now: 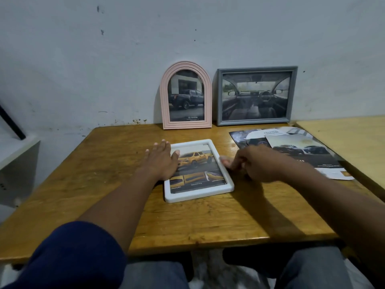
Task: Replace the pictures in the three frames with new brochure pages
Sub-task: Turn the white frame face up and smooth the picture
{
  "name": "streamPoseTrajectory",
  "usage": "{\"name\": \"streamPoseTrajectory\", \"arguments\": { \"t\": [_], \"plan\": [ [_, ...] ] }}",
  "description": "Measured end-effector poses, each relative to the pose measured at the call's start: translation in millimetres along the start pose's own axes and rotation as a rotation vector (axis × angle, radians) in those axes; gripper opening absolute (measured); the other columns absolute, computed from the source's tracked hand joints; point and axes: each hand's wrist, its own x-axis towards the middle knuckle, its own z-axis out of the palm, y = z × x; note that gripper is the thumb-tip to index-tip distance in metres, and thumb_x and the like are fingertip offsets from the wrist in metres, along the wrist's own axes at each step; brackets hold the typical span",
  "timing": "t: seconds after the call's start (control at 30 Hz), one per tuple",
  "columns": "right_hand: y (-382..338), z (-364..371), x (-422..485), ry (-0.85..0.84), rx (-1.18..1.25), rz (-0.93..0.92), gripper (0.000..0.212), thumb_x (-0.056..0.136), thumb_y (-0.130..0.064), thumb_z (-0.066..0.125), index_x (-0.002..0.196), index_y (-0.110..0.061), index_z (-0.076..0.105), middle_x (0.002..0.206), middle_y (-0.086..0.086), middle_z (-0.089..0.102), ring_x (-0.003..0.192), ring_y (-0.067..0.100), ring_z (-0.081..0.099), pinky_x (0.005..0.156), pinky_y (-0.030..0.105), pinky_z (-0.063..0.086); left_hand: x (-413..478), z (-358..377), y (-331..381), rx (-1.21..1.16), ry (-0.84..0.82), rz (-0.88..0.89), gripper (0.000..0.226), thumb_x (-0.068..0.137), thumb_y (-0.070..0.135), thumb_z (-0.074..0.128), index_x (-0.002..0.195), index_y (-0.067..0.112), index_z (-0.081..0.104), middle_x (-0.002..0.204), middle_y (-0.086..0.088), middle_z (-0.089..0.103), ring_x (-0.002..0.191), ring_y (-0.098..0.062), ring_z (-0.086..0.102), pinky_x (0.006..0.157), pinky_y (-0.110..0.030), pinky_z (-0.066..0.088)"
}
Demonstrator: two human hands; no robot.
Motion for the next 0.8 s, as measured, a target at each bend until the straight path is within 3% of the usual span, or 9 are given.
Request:
{"name": "streamPoseTrajectory", "arguments": {
  "t": [0.1, 0.23, 0.3, 0.37, 0.43, 0.53, 0.73, 0.8],
  "plan": [
    [-5.5, 17.4, -29.5, -0.032, -0.166, 0.016, 0.033, 0.096, -0.02, 0.052, 0.127, -0.024, 0.059, 0.124, 0.007, 0.059, 0.101, 0.023, 0.059, 0.079, 0.032, 0.049, -3.9, -2.5, 0.0, -0.068, 0.045, -0.009, 0.074, 0.104, 0.059, 0.011, 0.163, 0.014, 0.001, 0.17, -0.007, -0.003, 0.156, -0.026, -0.004, 0.125, -0.047, 0.0],
    [-19.2, 2.1, -31.5, -0.04, -0.087, -0.001, 0.033, 0.096, -0.031, 0.054, 0.126, -0.021, 0.062, 0.122, 0.003, 0.062, 0.103, 0.019, 0.06, 0.088, 0.035, 0.054, -10.6, -7.6, -2.2, -0.134, 0.076, -0.053, 0.079, 0.103, 0.063, 0.022, 0.162, 0.013, 0.009, 0.169, -0.011, 0.01, 0.156, -0.031, 0.009, 0.124, -0.048, 0.009],
    [-25.8, -6.5, -11.2, 0.057, 0.011, 0.009, 0.037, 0.095, -0.03, 0.056, 0.13, -0.02, 0.059, 0.126, 0.003, 0.062, 0.108, 0.021, 0.06, 0.089, 0.034, 0.054, -13.8, -13.6, -2.4, -0.095, 0.075, -0.106, 0.076, 0.1, 0.064, 0.034, 0.156, 0.012, 0.031, 0.158, -0.015, 0.038, 0.143, -0.037, 0.038, 0.117, -0.052, 0.032],
    [-35.6, -6.9, 12.6, 0.119, 0.074, 0.046, 0.04, 0.094, -0.029, 0.056, 0.132, -0.017, 0.057, 0.128, 0.007, 0.063, 0.107, 0.024, 0.061, 0.088, 0.035, 0.053, -22.9, -22.4, 0.1, -0.071, 0.061, -0.14, 0.059, 0.096, 0.06, 0.048, 0.133, 0.015, 0.058, 0.126, -0.01, 0.063, 0.113, -0.031, 0.059, 0.099, -0.048, 0.05],
    [-48.0, -2.5, 31.9, 0.097, 0.086, 0.089, 0.038, 0.094, -0.027, 0.056, 0.128, -0.011, 0.056, 0.119, 0.01, 0.064, 0.099, 0.024, 0.062, 0.083, 0.035, 0.054, -33.0, -27.2, 2.3, -0.121, 0.049, -0.171, 0.041, 0.09, 0.053, 0.062, 0.113, 0.02, 0.066, 0.103, -0.003, 0.066, 0.093, -0.024, 0.063, 0.086, -0.043, 0.057],
    [-66.7, 8.2, 46.9, 0.009, 0.098, 0.14, 0.03, 0.093, -0.025, 0.057, 0.118, -0.009, 0.057, 0.098, 0.005, 0.062, 0.089, 0.021, 0.063, 0.071, 0.03, 0.053, -42.4, -27.5, 4.3, -0.213, 0.036, -0.21, 0.033, 0.084, 0.049, 0.072, 0.104, 0.024, 0.067, 0.095, 0.001, 0.067, 0.085, -0.019, 0.066, 0.078, -0.04, 0.06],
    [-83.4, 17.6, 61.9, 0.108, 0.263, 0.15, 0.028, 0.088, -0.03, 0.061, 0.11, -0.017, 0.049, 0.092, 0.001, 0.056, 0.093, 0.025, 0.061, 0.085, 0.04, 0.055, -38.0, -32.8, -13.7, -0.692, -0.026, -0.27, 0.04, 0.072, 0.035, 0.074, 0.108, 0.019, 0.067, 0.096, -0.005, 0.075, 0.085, -0.027, 0.075, 0.077, -0.048, 0.063],
    [-88.7, 17.0, 63.7, 0.174, 0.405, 0.096, 0.028, 0.09, -0.029, 0.063, 0.111, -0.02, 0.047, 0.093, 0.0, 0.055, 0.093, 0.023, 0.063, 0.085, 0.044, 0.057, -40.6, -43.4, -19.7, -0.832, 0.019, -0.302, 0.033, 0.077, 0.031, 0.072, 0.106, 0.015, 0.069, 0.092, -0.008, 0.076, 0.076, -0.024, 0.076, 0.07, -0.043, 0.064]
  ]
}}
